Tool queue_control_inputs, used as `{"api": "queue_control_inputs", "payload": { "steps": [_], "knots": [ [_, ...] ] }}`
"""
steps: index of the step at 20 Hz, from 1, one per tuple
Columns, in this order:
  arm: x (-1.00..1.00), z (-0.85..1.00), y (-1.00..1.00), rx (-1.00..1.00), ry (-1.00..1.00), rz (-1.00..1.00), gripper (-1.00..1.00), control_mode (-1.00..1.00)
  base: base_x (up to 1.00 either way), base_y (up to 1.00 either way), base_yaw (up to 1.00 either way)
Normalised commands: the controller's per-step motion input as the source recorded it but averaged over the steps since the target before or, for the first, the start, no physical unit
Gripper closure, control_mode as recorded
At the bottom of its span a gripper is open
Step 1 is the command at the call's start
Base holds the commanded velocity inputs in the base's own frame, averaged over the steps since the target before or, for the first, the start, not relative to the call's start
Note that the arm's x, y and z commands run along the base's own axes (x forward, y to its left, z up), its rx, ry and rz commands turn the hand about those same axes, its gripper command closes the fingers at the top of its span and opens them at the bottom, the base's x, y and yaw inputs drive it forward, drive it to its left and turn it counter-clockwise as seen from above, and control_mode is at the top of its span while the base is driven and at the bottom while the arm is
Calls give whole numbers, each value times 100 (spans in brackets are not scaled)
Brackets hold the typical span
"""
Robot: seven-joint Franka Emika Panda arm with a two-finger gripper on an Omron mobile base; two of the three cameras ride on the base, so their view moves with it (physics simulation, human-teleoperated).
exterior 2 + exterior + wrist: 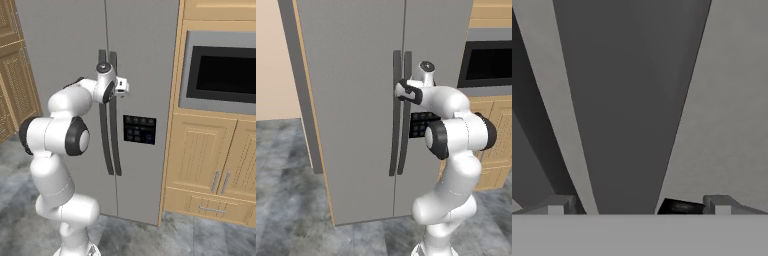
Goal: Move the hot dog bun to the plate on the dining table and place the condiment next to that plate. Then navigate to the fridge and take the sausage and place it on the plate as well.
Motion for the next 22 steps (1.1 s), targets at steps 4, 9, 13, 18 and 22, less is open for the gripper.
{"api": "queue_control_inputs", "payload": {
  "steps": [4,9,13,18,22],
  "knots": [
    [47,-31,-31,0,-2,0,-100,-100,0,0,0],
    [9,-22,-23,0,-12,-1,-100,-100,0,0,0],
    [0,-25,0,0,-22,-1,-100,-100,0,0,0],
    [1,-34,-1,0,-30,-5,-100,-100,0,0,0],
    [17,-3,-14,0,-1,-13,-100,-100,0,0,0]
  ]
}}
